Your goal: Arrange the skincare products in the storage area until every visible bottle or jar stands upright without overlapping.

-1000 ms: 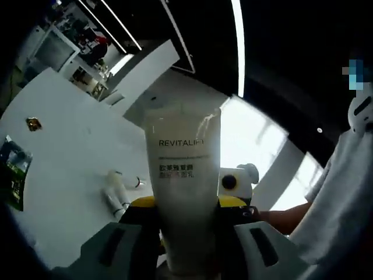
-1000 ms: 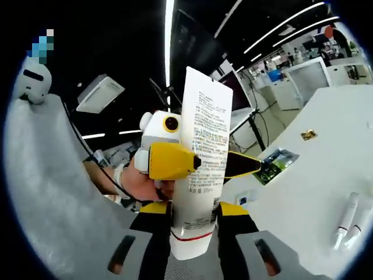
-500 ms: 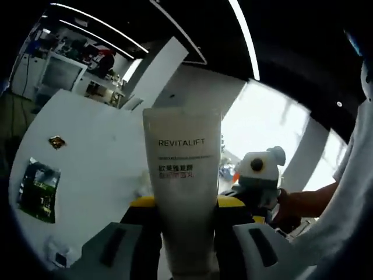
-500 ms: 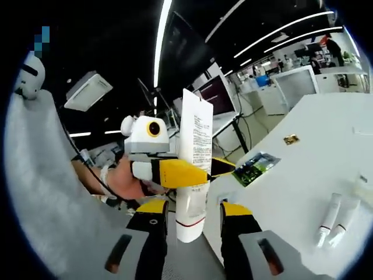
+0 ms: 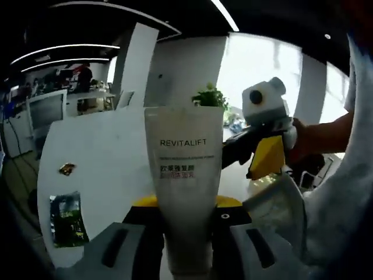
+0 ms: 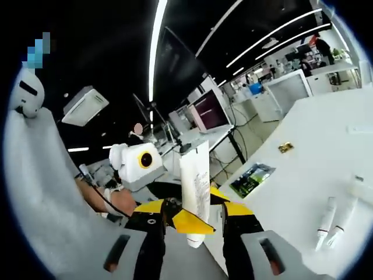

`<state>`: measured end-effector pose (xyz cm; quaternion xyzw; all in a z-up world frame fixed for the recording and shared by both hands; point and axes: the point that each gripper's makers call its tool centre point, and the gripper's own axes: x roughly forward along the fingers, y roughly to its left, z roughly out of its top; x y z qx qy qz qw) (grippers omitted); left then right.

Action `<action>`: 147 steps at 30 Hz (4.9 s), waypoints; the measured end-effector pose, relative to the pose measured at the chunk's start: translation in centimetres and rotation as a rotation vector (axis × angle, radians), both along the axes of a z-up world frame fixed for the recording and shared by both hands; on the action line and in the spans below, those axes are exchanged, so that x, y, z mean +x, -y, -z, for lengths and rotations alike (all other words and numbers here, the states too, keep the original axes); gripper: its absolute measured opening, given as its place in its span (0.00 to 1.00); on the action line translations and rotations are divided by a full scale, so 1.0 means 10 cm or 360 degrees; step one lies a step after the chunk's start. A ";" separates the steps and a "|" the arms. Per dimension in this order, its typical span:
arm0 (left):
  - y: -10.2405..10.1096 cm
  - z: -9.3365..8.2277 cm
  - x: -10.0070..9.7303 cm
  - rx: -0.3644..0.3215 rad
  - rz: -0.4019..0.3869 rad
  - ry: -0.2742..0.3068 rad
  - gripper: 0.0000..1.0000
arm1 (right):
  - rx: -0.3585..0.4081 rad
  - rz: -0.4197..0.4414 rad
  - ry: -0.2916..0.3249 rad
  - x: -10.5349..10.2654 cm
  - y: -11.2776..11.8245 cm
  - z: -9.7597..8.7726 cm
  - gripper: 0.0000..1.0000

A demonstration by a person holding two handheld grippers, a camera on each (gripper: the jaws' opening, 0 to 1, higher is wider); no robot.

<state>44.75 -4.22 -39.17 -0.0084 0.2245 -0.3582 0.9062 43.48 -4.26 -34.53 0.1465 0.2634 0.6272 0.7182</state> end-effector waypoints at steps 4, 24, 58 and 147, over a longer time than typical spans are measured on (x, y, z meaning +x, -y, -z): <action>0.02 0.05 -0.04 0.0082 0.0048 0.0008 0.25 | 0.0015 0.0005 -0.0014 0.01 -0.02 -0.05 0.33; 0.06 0.34 -0.15 0.0752 0.0308 0.0168 0.25 | -0.0367 0.0003 -0.0204 -0.01 -0.02 0.30 0.06; -0.71 0.78 -0.33 0.0259 0.0001 -0.0312 0.27 | -0.0928 -0.0199 0.0490 0.01 0.23 0.54 0.00; -1.10 1.51 -0.53 0.0683 -0.0415 -0.0588 0.05 | -0.1297 -0.0596 0.0928 2.61 0.07 0.49 0.00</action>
